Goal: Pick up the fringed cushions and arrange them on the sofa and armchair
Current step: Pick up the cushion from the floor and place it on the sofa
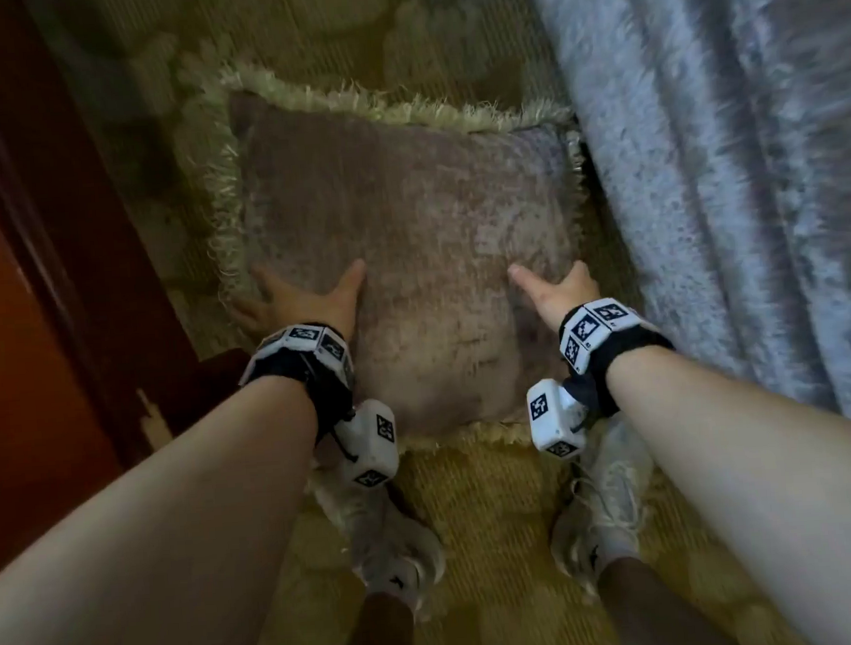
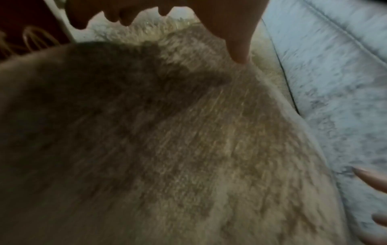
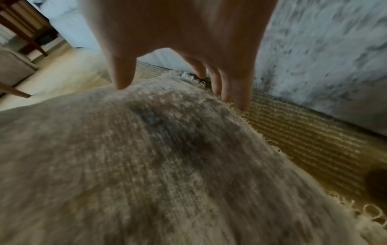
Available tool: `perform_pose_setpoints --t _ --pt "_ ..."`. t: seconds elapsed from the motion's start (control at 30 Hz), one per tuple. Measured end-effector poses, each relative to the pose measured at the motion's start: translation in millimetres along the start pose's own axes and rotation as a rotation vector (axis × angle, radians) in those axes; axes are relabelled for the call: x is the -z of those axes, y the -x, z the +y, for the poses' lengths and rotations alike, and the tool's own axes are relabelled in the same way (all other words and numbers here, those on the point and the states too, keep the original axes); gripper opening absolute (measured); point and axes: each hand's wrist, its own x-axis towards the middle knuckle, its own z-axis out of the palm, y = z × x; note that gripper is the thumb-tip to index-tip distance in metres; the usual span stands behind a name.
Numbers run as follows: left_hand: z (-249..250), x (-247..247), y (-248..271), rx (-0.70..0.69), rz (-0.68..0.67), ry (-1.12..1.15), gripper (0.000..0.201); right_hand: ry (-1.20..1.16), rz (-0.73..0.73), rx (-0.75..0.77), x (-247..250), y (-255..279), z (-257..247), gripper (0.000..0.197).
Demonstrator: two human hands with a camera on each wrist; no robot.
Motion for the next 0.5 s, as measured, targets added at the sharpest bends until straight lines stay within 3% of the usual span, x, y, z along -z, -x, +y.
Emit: perform_pose_setpoints --t 0.27,0.5 --pt "2.8 -30.0 -0.2 0.046 0.000 0.088 0.136 -0.116 -0.045 -0.069 -9.0 -38.7 7.7 0.124" --pt "4.4 -32.7 -4.9 0.065 0.021 0.134 0.139 -0.197 -0.082 -0.137 -6.0 -56.1 19.6 0.117"
